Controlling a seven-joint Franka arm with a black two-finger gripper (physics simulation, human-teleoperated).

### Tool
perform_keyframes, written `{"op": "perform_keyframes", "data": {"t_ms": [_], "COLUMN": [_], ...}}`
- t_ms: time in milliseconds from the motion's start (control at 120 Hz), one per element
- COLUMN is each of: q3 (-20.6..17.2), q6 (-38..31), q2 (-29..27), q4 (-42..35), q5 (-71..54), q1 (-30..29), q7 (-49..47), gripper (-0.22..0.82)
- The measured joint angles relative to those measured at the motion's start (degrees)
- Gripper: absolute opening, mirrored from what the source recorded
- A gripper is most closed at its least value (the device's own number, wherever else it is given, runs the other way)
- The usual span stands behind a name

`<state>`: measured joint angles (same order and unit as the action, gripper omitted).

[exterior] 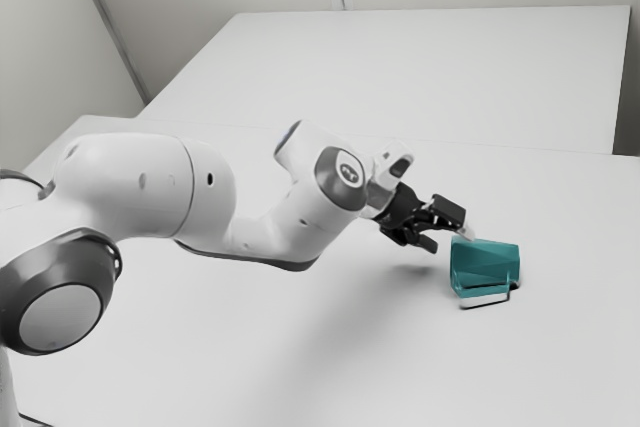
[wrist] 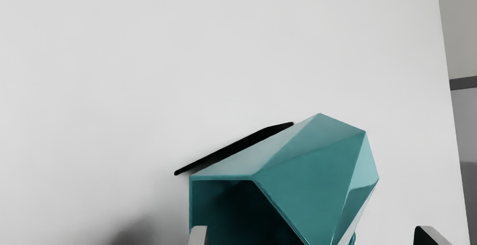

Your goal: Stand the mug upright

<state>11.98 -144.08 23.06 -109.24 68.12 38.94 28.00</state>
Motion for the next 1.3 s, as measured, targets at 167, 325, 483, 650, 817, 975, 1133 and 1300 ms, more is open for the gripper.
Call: {"op": "perform_keyframes", "data": {"t_ms": [167, 325, 483, 650, 817, 975, 1133, 1300], "q3": [-0.8, -1.4, -2.0, -2.1, -2.1, -2.1, -2.1, -2.0], "q6": [-0.2, -0.2, -0.2, -0.2, -0.2, -0.4, -0.4, -0.3], "q2": [0.9, 1.4, 2.7, 2.8, 2.7, 2.6, 2.0, 0.0], "q4": [0.6, 1.2, 2.9, 3.3, 3.3, 3.9, 5.9, 6.1], "q5": [0.1, 0.0, -0.1, -0.7, -1.3, -2.6, -4.8, -7.3], "q1": [0.2, 0.5, 0.6, 0.6, 0.7, 0.7, 1.1, 1.3], "q7": [-0.2, -0.5, -0.7, -0.9, -1.1, -1.7, -2.1, -2.8], "gripper": [0.6, 0.6, 0.6, 0.34, 0.04, -0.05, -0.14, -0.16]}}
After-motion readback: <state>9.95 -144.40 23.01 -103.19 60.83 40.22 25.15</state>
